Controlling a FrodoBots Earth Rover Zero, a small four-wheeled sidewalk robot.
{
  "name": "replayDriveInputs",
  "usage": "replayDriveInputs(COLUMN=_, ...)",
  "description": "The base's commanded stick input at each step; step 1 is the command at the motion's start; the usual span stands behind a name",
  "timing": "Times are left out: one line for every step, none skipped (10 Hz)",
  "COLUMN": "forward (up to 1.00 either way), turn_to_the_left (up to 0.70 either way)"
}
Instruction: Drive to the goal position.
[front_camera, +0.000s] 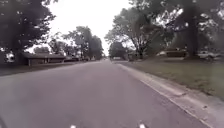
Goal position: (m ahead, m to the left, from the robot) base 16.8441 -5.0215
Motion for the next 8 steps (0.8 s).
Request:
replayDriveInputs(forward=1.0, turn_to_the_left=0.0)
replayDriveInputs(forward=1.0, turn_to_the_left=0.0)
replayDriveInputs(forward=1.0, turn_to_the_left=0.0)
replayDriveInputs(forward=1.0, turn_to_the_left=0.0)
replayDriveInputs(forward=1.0, turn_to_the_left=0.0)
replayDriveInputs(forward=1.0, turn_to_the_left=0.0)
replayDriveInputs(forward=1.0, turn_to_the_left=0.0)
replayDriveInputs(forward=1.0, turn_to_the_left=0.0)
